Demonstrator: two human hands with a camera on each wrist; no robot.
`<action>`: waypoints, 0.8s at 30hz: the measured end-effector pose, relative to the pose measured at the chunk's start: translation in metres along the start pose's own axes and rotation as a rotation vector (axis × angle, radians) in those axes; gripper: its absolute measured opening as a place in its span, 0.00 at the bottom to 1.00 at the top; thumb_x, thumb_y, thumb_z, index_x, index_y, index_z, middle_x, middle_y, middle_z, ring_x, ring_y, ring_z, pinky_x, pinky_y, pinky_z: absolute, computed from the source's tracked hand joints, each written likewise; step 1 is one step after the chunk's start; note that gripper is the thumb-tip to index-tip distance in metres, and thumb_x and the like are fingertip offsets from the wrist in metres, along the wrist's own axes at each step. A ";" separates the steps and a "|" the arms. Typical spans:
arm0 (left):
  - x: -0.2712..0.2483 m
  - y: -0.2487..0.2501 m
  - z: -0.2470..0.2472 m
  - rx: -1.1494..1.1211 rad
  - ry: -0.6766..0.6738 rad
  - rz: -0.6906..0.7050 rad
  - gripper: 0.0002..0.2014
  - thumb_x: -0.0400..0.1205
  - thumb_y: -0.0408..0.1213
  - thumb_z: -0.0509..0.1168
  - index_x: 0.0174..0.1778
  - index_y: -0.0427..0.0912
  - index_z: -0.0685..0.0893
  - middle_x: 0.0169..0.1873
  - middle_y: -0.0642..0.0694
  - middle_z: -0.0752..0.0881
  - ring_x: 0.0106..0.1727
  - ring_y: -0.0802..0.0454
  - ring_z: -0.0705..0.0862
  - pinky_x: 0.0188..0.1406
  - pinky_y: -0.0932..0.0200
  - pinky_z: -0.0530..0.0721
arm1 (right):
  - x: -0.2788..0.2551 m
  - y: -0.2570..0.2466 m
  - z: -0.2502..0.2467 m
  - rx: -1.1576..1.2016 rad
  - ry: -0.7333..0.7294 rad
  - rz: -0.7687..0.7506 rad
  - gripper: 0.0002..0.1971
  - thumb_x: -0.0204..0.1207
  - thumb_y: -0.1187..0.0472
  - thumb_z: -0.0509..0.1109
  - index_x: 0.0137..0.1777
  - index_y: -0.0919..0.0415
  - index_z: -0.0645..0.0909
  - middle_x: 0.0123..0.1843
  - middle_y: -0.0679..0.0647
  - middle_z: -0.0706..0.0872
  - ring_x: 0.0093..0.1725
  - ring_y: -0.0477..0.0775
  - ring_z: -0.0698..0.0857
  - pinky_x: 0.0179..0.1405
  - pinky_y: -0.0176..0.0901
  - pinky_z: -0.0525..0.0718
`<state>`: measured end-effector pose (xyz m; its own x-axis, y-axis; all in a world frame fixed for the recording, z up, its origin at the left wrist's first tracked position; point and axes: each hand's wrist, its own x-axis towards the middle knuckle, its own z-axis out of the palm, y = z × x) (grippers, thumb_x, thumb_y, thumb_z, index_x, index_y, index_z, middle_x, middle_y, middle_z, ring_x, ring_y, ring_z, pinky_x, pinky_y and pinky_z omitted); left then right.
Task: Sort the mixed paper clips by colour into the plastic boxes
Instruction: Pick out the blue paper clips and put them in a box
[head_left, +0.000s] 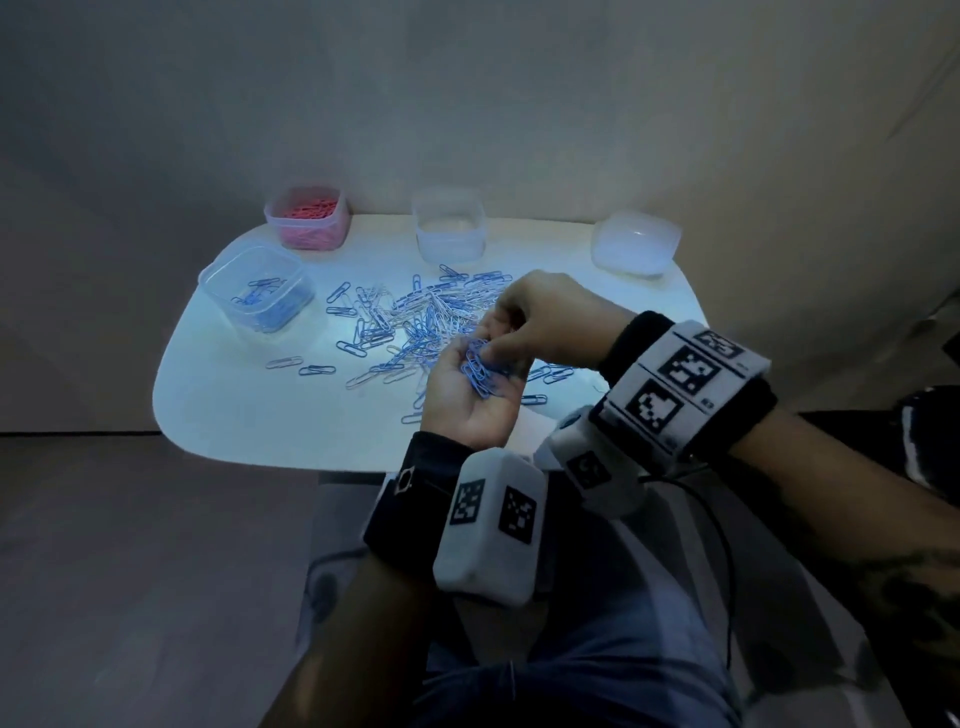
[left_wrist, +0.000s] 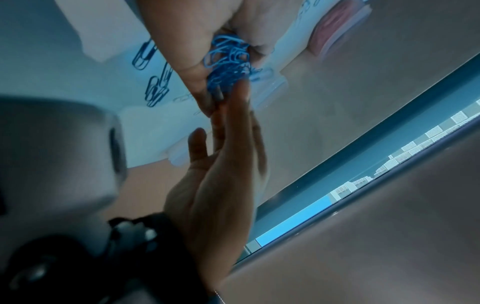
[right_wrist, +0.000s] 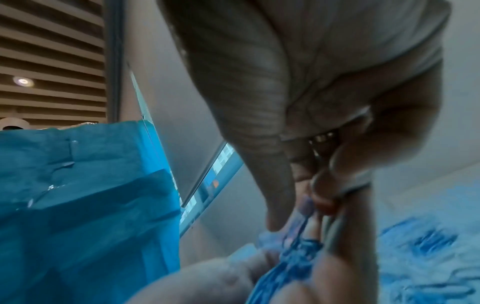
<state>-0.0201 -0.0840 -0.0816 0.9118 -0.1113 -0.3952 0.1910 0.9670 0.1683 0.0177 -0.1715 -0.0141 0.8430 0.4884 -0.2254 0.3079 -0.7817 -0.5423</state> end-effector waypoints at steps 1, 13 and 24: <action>-0.001 0.001 0.002 0.005 0.002 0.001 0.27 0.88 0.41 0.44 0.40 0.30 0.84 0.32 0.35 0.89 0.31 0.44 0.89 0.31 0.52 0.88 | -0.003 0.004 -0.003 0.068 0.056 -0.005 0.05 0.70 0.61 0.75 0.38 0.61 0.83 0.30 0.47 0.83 0.26 0.36 0.78 0.22 0.25 0.73; -0.014 0.025 -0.005 -0.056 0.036 0.014 0.30 0.87 0.36 0.48 0.23 0.31 0.85 0.26 0.40 0.88 0.27 0.46 0.89 0.26 0.54 0.87 | -0.006 0.063 0.023 -0.356 0.096 0.144 0.14 0.73 0.57 0.73 0.59 0.51 0.81 0.58 0.50 0.81 0.60 0.56 0.79 0.47 0.40 0.69; -0.019 0.027 -0.002 -0.027 0.026 0.023 0.31 0.86 0.37 0.48 0.22 0.31 0.86 0.26 0.41 0.88 0.28 0.46 0.90 0.27 0.55 0.87 | 0.004 0.064 0.018 -0.189 -0.057 0.114 0.07 0.72 0.63 0.73 0.39 0.54 0.76 0.44 0.49 0.80 0.47 0.51 0.76 0.46 0.41 0.72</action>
<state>-0.0330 -0.0553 -0.0716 0.9061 -0.0831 -0.4148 0.1597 0.9752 0.1535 0.0327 -0.2132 -0.0643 0.8522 0.4101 -0.3248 0.2944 -0.8891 -0.3504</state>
